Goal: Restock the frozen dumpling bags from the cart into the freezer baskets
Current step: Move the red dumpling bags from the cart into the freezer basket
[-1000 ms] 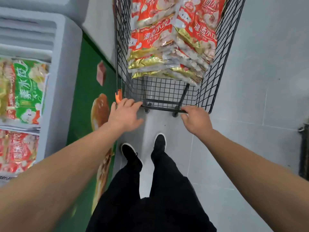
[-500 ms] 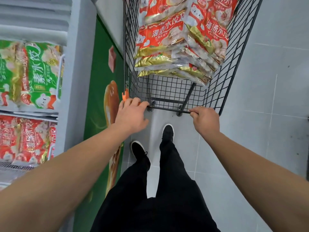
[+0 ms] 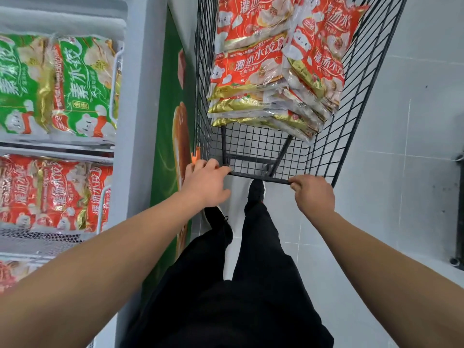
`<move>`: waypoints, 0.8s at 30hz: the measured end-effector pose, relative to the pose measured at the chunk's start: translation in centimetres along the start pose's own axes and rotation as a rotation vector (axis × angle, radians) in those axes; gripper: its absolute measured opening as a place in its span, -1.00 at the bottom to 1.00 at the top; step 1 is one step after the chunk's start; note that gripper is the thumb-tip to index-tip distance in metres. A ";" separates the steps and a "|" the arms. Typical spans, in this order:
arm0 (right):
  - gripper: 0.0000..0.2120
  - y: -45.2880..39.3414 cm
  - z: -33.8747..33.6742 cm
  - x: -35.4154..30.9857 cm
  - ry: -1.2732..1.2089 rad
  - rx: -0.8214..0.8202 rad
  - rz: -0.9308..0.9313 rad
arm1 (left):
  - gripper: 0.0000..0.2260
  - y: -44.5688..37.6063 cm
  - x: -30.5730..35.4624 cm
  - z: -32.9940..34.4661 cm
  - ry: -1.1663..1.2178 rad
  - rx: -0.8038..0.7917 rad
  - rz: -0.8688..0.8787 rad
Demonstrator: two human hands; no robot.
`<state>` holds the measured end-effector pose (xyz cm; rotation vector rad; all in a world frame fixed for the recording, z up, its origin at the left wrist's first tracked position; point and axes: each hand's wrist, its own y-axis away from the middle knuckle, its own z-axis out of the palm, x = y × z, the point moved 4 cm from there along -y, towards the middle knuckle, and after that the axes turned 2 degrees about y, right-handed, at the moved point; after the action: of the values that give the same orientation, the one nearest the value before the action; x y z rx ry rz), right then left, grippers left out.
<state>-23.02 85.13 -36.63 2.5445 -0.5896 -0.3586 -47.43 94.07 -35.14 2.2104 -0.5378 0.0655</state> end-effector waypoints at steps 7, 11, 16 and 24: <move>-0.79 0.5 0.0 -0.4 -0.101 -0.080 0.048 | -0.57 0.2 0.5 -0.9 0.055 -0.056 -0.101; -0.77 -0.7 -2.0 -0.8 -0.195 -0.119 -0.007 | -0.69 -1.1 1.8 -3.8 0.136 -0.077 -0.047; -0.68 -6.3 -7.0 -0.8 -0.239 -0.075 -0.041 | -0.69 -5.8 5.5 -11.2 0.375 0.086 0.001; -0.60 -15.8 -13.7 0.2 -0.344 0.036 -0.059 | -0.63 -16.3 11.0 -21.2 0.736 0.390 -0.114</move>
<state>-12.66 102.99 -33.46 2.5551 -0.6493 -0.8247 -28.13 115.14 -30.83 2.3614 0.0211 0.9485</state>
